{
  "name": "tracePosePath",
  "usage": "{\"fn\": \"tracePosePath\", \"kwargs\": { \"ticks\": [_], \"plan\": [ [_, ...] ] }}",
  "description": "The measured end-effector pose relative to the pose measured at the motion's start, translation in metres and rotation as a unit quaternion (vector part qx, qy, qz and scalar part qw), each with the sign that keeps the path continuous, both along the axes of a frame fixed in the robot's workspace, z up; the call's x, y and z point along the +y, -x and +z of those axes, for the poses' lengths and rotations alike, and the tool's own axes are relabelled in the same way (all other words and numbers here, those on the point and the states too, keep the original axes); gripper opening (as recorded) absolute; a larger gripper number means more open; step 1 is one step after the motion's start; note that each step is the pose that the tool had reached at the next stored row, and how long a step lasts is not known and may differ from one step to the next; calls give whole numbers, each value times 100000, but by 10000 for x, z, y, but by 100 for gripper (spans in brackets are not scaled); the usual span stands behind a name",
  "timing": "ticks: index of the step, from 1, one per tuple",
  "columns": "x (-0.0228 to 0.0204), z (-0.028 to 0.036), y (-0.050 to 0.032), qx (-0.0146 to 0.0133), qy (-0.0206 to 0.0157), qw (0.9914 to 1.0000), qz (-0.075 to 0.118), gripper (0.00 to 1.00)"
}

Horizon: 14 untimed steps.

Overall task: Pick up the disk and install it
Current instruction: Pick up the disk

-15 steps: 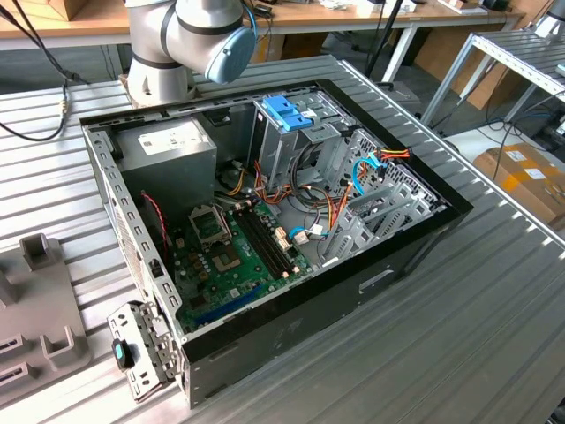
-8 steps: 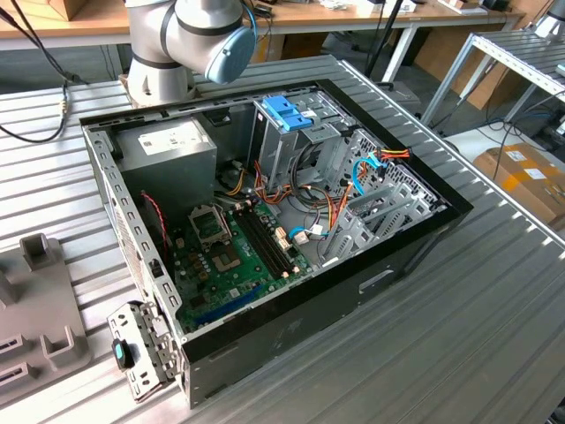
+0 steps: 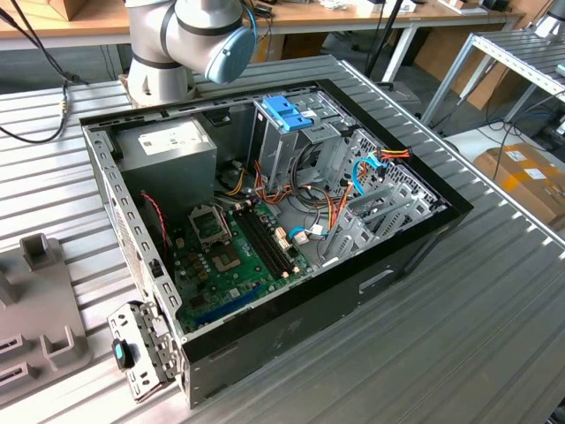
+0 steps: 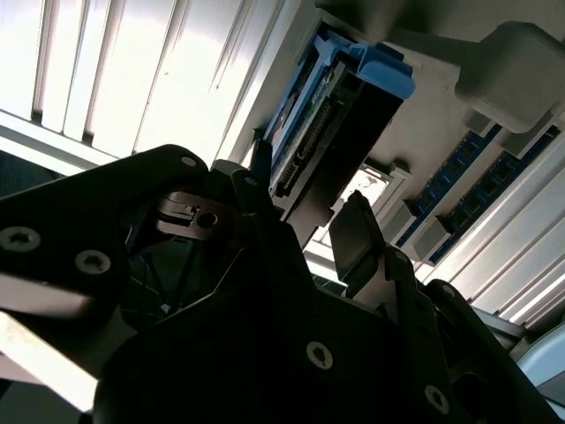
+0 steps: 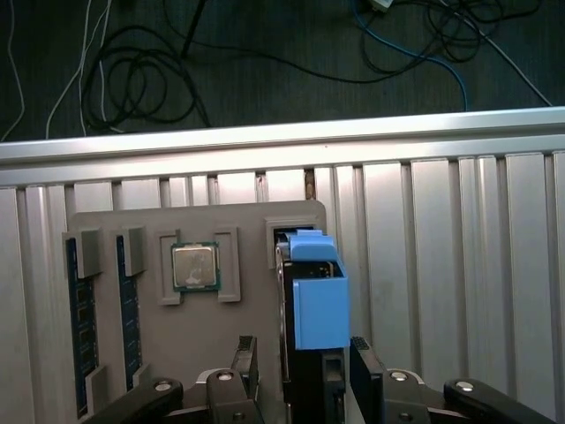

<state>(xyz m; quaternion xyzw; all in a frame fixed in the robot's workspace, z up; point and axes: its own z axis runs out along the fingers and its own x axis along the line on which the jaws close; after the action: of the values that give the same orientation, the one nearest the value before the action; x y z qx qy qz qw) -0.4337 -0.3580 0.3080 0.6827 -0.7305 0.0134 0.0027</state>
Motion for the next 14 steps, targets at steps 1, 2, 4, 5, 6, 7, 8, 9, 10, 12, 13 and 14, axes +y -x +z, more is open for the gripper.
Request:
{"fn": "tracePosePath", "kwargs": {
  "ticks": [1,2,4,5,6,7,8,9,10,12,13,14],
  "plan": [
    [-1,0,0,-1,-1,100000,4,54],
    [-1,1,-1,9,3,100000,10,54],
    [-1,1,-2,7,3,100000,9,54],
    [-1,1,-2,11,4,100000,9,54],
    [-1,1,-2,9,4,100000,9,54],
    [-1,1,-2,9,3,100000,8,53],
    [-1,1,-3,9,4,100000,10,53],
    [-1,1,-3,6,4,100000,8,45],
    [-1,1,-3,8,2,100000,7,45],
    [-1,1,-3,8,1,100000,8,45],
    [-1,1,-4,9,4,100000,7,45],
    [-1,1,-4,8,3,100000,8,45]
  ]
}}
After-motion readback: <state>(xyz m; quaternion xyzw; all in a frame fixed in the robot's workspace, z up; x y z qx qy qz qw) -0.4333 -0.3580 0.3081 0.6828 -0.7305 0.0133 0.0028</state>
